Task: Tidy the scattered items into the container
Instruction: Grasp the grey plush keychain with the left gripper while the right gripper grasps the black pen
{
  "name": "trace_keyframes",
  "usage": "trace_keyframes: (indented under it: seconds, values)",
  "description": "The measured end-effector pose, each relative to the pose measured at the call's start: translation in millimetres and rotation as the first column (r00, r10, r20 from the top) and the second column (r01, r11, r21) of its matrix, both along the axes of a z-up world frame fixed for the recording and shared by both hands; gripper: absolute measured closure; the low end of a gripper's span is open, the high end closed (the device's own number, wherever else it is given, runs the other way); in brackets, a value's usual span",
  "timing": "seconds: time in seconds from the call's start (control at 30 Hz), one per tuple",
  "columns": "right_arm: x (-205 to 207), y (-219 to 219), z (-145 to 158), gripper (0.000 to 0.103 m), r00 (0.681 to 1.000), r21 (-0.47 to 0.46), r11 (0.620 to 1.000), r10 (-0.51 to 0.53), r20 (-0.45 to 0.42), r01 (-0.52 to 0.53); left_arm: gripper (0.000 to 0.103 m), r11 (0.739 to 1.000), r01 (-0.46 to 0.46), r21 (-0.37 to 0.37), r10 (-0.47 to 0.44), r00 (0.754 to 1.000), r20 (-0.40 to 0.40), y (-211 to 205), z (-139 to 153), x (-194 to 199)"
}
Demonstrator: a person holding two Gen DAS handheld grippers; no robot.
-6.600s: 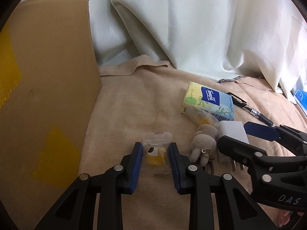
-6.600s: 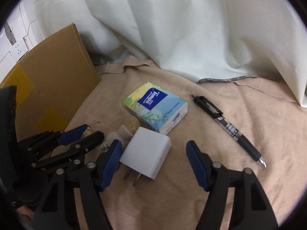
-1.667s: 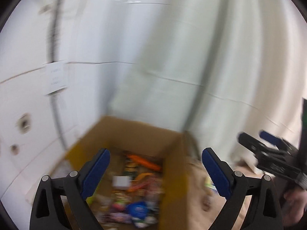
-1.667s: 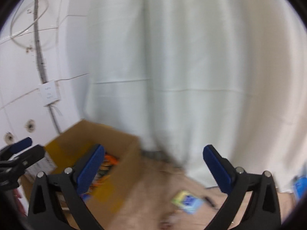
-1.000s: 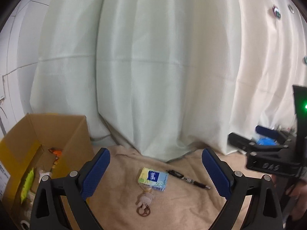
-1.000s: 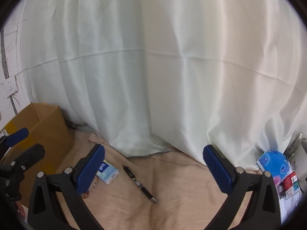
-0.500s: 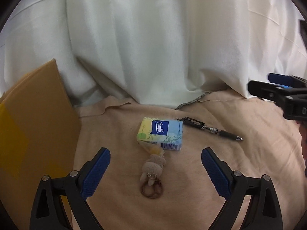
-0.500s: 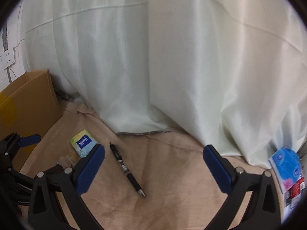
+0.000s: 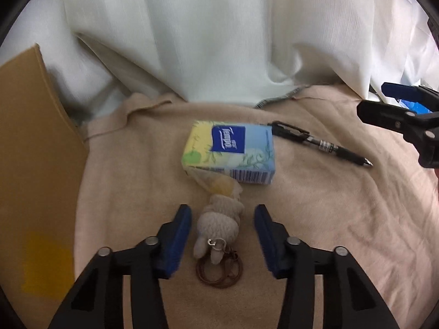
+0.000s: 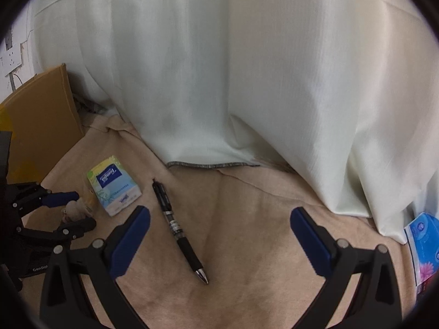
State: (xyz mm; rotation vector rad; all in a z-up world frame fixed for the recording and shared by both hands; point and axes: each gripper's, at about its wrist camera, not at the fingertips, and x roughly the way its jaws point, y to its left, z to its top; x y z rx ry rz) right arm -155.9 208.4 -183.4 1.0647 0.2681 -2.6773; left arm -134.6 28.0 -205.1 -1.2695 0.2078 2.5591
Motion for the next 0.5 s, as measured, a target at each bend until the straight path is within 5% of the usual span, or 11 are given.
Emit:
trace_keyframes:
  seconds: [0.1, 0.5]
  values:
    - [-3, 0, -4, 0.0, 1.0, 0.002, 1.0, 0.002, 0.015, -0.002, 0.07, 0.999, -0.01, 0.031, 0.009, 1.0, 0.014, -5, 1, -1]
    - [-7, -15, -29, 0.006, 0.993, 0.011, 0.996, 0.089, 0.077, -0.09, 0.072, 0.999, -0.009, 0.051, 0.009, 1.0, -0.004, -10, 10, 4]
